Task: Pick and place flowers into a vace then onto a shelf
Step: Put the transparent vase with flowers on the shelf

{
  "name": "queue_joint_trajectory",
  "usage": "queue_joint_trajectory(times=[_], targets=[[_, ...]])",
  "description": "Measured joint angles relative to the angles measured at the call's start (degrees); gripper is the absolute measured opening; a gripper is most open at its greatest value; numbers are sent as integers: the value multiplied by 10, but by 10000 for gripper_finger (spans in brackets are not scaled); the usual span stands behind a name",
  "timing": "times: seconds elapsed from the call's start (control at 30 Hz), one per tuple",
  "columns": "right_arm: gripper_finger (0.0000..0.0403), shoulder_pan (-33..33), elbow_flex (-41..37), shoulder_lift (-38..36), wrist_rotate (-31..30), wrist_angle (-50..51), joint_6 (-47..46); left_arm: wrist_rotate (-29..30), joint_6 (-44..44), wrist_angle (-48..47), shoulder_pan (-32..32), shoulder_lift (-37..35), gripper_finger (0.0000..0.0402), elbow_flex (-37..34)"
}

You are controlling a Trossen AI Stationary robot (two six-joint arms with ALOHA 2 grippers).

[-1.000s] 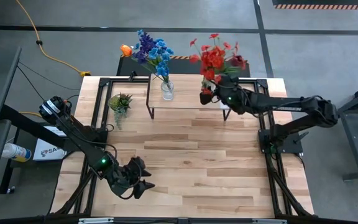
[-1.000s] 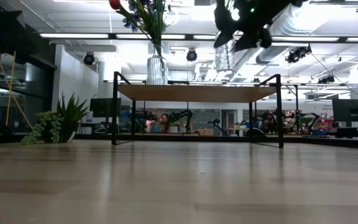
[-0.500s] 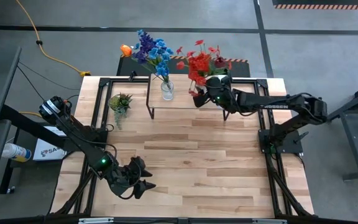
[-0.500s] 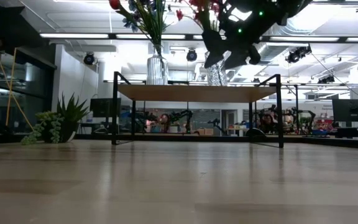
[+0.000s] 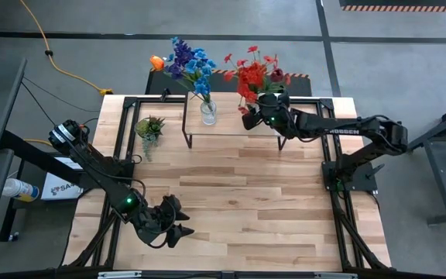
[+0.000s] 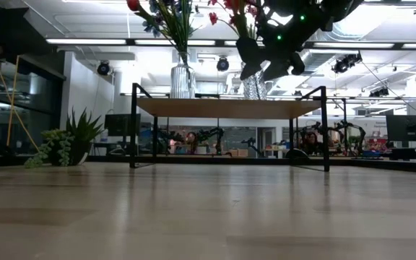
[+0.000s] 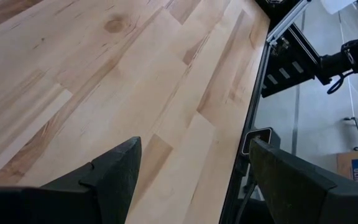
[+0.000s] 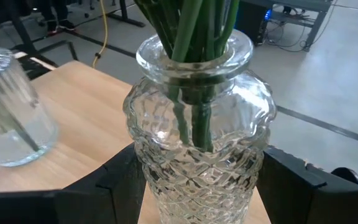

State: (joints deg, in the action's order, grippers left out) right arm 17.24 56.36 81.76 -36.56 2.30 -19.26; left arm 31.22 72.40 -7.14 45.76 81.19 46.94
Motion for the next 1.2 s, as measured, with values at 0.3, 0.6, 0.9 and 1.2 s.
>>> queue_joint_trajectory(times=[0.3, 0.6, 0.9, 1.2], targets=[[243, 1, -10, -1, -5, 7, -28, 0, -1, 0, 0, 0, 330, 0], [243, 0, -10, -1, 11, 4, -42, -2, -1, -3, 0, 0, 330, 0], [247, -5, -10, -2, 20, 11, -58, -2, -1, -3, 0, 0, 330, 0], [250, -26, -10, -2, -5, 17, -43, -2, -1, -2, 0, 0, 330, 0]])
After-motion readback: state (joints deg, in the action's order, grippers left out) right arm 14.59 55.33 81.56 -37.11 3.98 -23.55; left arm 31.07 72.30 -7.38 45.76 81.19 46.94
